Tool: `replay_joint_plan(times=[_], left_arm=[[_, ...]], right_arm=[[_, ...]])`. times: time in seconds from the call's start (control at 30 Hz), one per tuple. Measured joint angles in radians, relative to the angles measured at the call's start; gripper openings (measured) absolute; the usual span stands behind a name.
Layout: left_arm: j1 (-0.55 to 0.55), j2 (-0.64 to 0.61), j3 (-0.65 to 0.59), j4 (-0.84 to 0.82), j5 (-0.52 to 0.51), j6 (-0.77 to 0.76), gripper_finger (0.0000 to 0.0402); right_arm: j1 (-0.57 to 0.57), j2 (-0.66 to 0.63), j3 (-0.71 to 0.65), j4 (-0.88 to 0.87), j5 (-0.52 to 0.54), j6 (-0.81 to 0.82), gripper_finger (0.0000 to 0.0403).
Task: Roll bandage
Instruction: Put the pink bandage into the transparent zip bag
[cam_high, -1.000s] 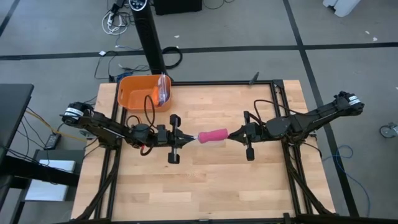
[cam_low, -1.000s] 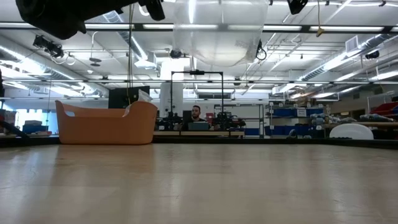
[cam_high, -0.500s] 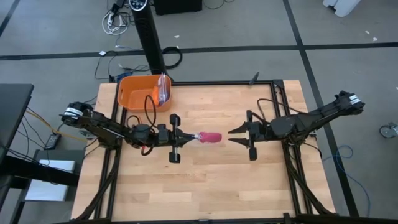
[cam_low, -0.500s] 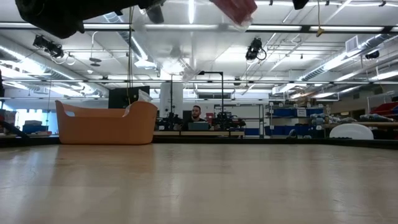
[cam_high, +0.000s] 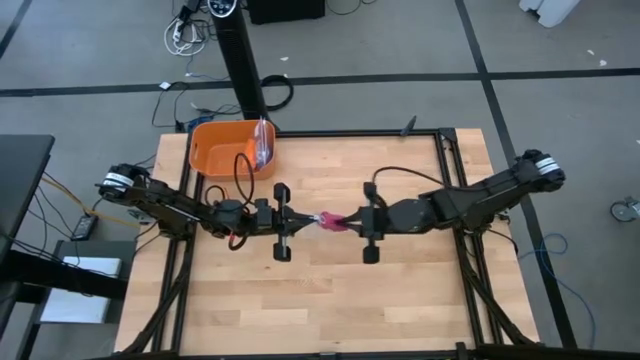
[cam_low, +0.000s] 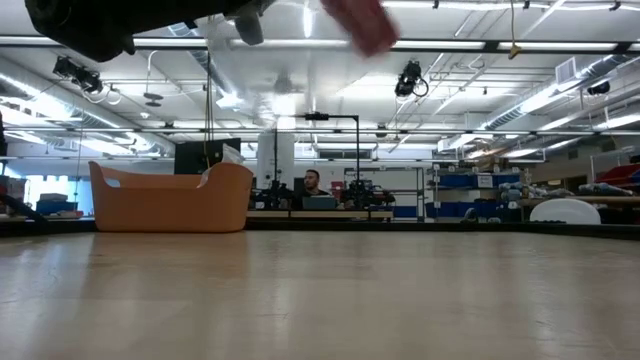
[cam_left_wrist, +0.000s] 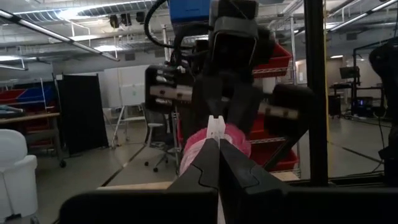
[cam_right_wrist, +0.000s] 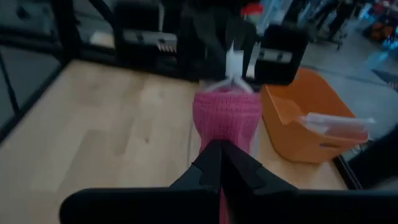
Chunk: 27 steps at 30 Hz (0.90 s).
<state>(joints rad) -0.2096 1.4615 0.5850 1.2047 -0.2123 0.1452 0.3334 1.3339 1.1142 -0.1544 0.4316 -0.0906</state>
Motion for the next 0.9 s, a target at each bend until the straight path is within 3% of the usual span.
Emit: replay_joint_plan(times=[0.27,0.67,0.77,0.9], left_arm=[[-0.001,-0.002,0.0,-0.003,-0.001,-0.009,0.0001],[-0.002,0.001,0.017,-0.078,0.008,-0.023,0.0001],[-0.002,0.001,0.054,-0.149,0.012,-0.018,0.0001],[-0.002,0.001,0.098,-0.25,0.01,-0.017,0.0001]], right_arm=[[-0.054,0.114,0.088,-0.057,-0.07,-0.004,0.0003],[-0.057,0.05,0.106,-0.088,-0.072,-0.012,0.0001],[-0.071,0.071,0.106,-0.118,-0.125,0.004,0.0001],[-0.049,0.061,0.105,-0.155,-0.082,0.012,0.0002]])
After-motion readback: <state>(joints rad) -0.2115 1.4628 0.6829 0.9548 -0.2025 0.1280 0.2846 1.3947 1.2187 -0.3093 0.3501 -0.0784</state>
